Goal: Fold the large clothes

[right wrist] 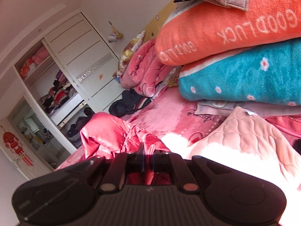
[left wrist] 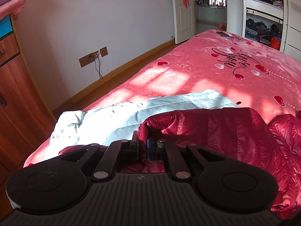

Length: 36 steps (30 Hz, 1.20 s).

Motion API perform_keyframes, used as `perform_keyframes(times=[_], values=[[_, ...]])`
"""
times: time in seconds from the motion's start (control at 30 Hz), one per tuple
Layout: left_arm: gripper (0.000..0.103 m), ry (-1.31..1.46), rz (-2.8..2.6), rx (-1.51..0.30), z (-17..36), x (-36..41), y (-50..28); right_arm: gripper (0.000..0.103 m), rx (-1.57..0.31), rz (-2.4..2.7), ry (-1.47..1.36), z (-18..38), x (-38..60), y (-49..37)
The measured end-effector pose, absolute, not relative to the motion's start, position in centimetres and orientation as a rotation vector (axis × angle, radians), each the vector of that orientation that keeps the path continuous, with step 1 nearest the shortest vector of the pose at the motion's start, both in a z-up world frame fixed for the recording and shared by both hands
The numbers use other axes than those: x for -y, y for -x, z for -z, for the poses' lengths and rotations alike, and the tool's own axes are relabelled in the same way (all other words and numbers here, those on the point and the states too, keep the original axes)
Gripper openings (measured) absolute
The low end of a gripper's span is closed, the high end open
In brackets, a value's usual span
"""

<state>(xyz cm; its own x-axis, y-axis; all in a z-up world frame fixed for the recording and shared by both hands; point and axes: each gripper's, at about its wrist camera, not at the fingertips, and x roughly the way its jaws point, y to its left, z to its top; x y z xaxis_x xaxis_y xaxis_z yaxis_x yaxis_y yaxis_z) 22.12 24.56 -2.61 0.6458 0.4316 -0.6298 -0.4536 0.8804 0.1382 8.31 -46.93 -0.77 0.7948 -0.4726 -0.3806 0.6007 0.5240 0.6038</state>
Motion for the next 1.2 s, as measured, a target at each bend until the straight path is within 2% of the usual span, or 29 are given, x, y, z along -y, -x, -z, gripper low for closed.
perform_keyframes(times=[0.23, 0.4, 0.5, 0.53, 0.57, 0.7, 0.73, 0.77, 0.83, 1.07, 1.2], values=[[0.017, 0.071, -0.539, -0.715, 4.3, -26.3, -21.4, 0.006, -0.263, 0.809, -0.876, 6.5, 49.2, -6.5], [0.031, 0.094, -0.532, -0.687, 4.0, -26.5, -20.7, 0.007, -0.272, 0.803, -0.935, 7.6, 48.7, -4.4], [0.059, 0.108, -0.528, -0.661, 3.2, -26.2, -19.1, 0.01, -0.278, 0.778, -0.917, 6.9, 47.7, -3.3], [0.07, 0.105, -0.53, -0.652, 3.0, -26.3, -18.6, 0.014, -0.275, 0.769, -0.909, 6.7, 47.5, -3.0], [0.07, 0.104, -0.525, -0.646, 2.8, -26.3, -18.2, 0.02, -0.27, 0.757, -0.904, 6.4, 47.3, -2.7], [0.077, 0.104, -0.491, -0.638, 2.2, -26.4, -15.5, 0.032, -0.264, 0.713, -0.927, 5.8, 47.0, -1.4], [0.078, 0.098, -0.484, -0.635, 2.1, -26.3, -14.8, 0.044, -0.259, 0.707, -0.933, 5.6, 46.9, -1.0], [0.079, 0.089, -0.475, -0.631, 1.9, -26.2, -14.1, 0.065, -0.251, 0.716, -0.931, 5.4, 46.8, -0.6], [0.08, 0.078, -0.451, -0.629, 1.5, -25.5, -12.2, 0.086, -0.218, 0.758, -0.896, 4.7, 46.5, 0.6], [0.088, 0.114, -0.255, -0.671, 1.2, -22.2, -7.2, 0.089, -0.202, 0.714, -0.835, 2.2, 44.3, 4.7], [0.089, 0.18, -0.098, -0.727, 2.2, -19.2, -5.2, 0.089, -0.194, 0.617, -0.858, 2.0, 40.8, 6.6]])
